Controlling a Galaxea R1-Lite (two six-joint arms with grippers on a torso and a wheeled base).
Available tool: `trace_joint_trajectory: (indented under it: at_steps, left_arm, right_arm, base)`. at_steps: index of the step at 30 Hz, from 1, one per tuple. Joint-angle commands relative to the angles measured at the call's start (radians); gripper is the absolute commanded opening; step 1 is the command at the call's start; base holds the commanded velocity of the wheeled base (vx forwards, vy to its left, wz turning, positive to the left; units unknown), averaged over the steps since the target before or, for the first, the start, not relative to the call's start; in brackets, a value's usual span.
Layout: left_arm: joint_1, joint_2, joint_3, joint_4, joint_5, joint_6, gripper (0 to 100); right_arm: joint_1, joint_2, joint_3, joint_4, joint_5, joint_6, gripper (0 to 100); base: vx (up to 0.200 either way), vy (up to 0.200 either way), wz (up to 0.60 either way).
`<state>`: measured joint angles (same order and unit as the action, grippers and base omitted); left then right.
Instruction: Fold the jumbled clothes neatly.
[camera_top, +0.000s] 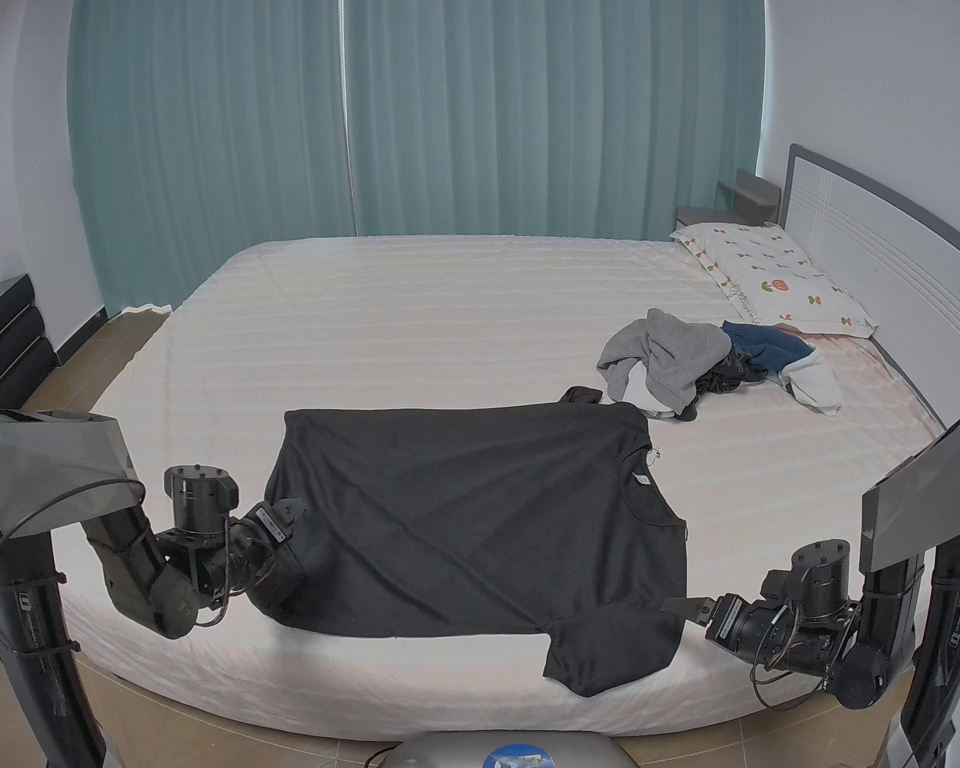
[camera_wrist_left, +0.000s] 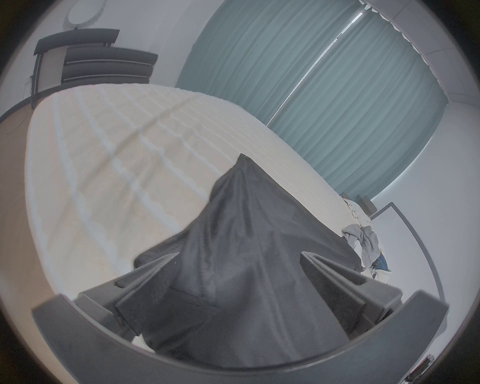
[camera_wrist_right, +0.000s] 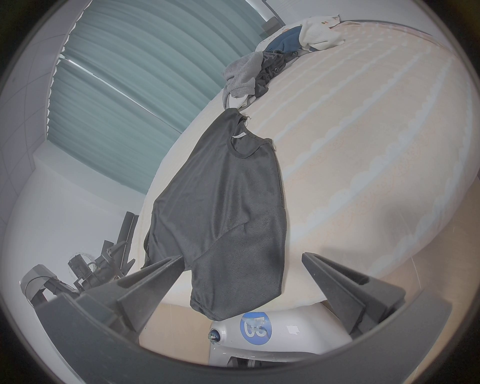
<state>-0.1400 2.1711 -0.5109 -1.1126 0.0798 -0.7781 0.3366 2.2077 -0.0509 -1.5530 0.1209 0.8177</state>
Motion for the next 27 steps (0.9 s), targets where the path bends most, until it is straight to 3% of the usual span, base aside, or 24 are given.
trace_joint_trajectory:
  at_steps: [1,6,12,21,27]
  left_arm:
    - [-0.075,0.05,-0.1,0.057,0.0,-0.073,100]
    - [-0.135,0.079,-0.121,0.105,-0.002,-0.162,100]
    - [-0.165,0.148,-0.127,0.102,0.014,-0.173,100]
    - [-0.135,0.164,-0.129,0.091,0.113,-0.167,100]
    - [-0.079,0.107,-0.06,0.092,0.12,-0.167,100]
  right_arm:
    - [-0.001,0.006,-0.001,-0.016,0.0,0.0,100]
    - [-0.001,0.006,-0.001,-0.016,0.0,0.0,100]
    - [-0.001,0.006,0.0,-0.016,0.0,0.0,100]
    - [-0.001,0.006,0.0,-0.016,0.0,0.0,100]
    - [-0.001,0.006,0.002,-0.016,0.0,0.0,100]
  base:
    - [0.0,0.0,0.0]
    - [0.0,0.0,0.0]
    - [0.0,0.0,0.0]
    - [0.0,0.0,0.0]
    - [0.0,0.0,0.0]
